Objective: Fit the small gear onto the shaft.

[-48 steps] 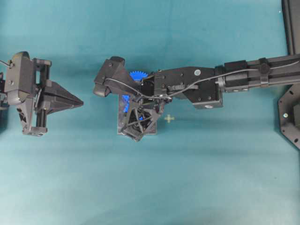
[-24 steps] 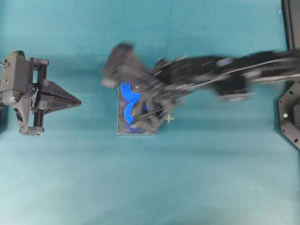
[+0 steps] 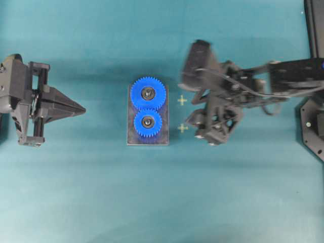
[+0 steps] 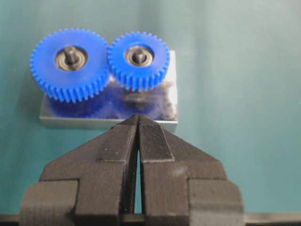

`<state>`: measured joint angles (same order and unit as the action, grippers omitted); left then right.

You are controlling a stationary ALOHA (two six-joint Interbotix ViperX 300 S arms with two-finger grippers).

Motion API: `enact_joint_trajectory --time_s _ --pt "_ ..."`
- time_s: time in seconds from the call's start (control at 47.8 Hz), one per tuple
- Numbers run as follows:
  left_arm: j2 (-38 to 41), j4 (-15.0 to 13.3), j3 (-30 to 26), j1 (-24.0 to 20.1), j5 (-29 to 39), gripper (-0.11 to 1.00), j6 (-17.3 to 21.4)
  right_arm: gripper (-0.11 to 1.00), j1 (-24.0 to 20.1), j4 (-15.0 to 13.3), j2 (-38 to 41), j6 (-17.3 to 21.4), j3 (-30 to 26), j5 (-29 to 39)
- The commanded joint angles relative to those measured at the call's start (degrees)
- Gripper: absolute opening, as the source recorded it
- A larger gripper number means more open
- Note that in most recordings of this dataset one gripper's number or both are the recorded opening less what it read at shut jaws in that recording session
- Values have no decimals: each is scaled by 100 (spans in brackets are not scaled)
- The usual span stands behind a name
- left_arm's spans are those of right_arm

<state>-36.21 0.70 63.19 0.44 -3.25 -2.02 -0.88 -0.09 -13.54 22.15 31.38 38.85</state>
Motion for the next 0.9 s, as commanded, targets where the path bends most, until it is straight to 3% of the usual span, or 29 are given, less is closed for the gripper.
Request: enact_joint_trajectory --time_s 0.0,0.565,0.879 --pt "-53 18 -70 18 -53 0 26 67 -18 -26 -308 9 176 -290" --pt "-114 18 18 97 -352 0 26 67 -9 -571 -923 0 1063 -1063" --pt "-141 18 -26 97 -352 0 105 67 18 -580 -1002 26 1283 -1354"
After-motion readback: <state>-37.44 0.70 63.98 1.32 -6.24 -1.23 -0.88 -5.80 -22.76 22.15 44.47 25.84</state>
